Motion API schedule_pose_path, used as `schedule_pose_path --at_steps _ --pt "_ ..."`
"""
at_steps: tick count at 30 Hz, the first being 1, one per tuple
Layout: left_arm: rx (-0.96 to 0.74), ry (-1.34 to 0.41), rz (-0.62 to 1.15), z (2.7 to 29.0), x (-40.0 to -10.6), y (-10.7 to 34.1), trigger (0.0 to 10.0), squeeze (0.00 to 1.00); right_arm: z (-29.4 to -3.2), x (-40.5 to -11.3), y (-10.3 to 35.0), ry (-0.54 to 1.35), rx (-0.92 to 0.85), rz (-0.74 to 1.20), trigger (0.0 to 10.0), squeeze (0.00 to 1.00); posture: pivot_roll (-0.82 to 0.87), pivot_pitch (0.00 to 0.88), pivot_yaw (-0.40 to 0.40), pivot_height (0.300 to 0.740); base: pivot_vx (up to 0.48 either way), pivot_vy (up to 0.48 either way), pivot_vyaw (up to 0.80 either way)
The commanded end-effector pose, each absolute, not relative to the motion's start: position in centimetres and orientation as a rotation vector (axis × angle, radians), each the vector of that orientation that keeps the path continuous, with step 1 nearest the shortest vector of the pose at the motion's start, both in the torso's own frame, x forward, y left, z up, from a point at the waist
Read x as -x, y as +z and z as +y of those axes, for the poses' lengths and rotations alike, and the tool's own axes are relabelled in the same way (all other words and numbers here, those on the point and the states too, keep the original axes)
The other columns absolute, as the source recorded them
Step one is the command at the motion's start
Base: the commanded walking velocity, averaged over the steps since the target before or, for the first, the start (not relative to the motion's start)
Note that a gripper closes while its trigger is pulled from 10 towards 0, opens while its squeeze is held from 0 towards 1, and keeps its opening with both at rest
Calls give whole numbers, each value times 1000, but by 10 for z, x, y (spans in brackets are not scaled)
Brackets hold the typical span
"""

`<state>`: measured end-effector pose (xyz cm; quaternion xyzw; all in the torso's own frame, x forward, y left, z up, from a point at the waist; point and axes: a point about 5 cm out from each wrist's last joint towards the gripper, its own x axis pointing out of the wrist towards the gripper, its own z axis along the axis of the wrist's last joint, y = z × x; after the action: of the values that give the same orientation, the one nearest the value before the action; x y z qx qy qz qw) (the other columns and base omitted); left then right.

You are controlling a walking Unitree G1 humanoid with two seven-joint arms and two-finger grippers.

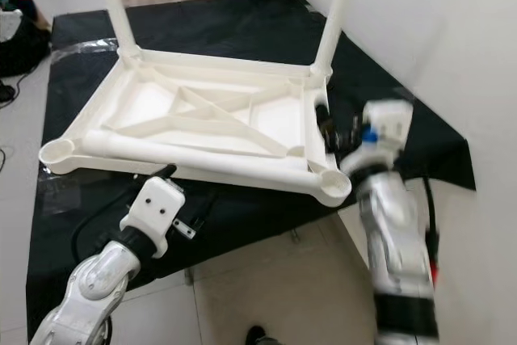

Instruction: Building children table

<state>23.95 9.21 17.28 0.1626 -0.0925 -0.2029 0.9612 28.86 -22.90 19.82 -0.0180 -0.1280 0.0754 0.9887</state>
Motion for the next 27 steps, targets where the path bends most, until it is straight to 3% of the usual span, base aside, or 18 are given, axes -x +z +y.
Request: schedule_pose_path --at_steps 1,8,12,15,27 --pt "-327 -430 -172 92 -236 168 10000 0 -236 -276 193 148 37 -236 10000 0 32 133 -21 740 0 0 0" --pt "-326 -438 -159 91 -234 163 10000 0 -260 -255 166 70 -2 -116 10000 0 26 136 -14 740 0 0 0" --pt "-327 -441 -149 92 -234 159 10000 0 -260 -240 151 173 -77 -24 10000 0 27 137 -13 740 0 0 0" --pt "-327 -440 -145 93 -234 158 10000 0 -259 -232 145 211 -13 12 10000 0 27 141 -10 740 0 0 0" --pt "-319 -438 -154 92 -232 162 10000 0 -245 -244 149 253 75 33 10000 0 29 158 -12 740 0 0 0"
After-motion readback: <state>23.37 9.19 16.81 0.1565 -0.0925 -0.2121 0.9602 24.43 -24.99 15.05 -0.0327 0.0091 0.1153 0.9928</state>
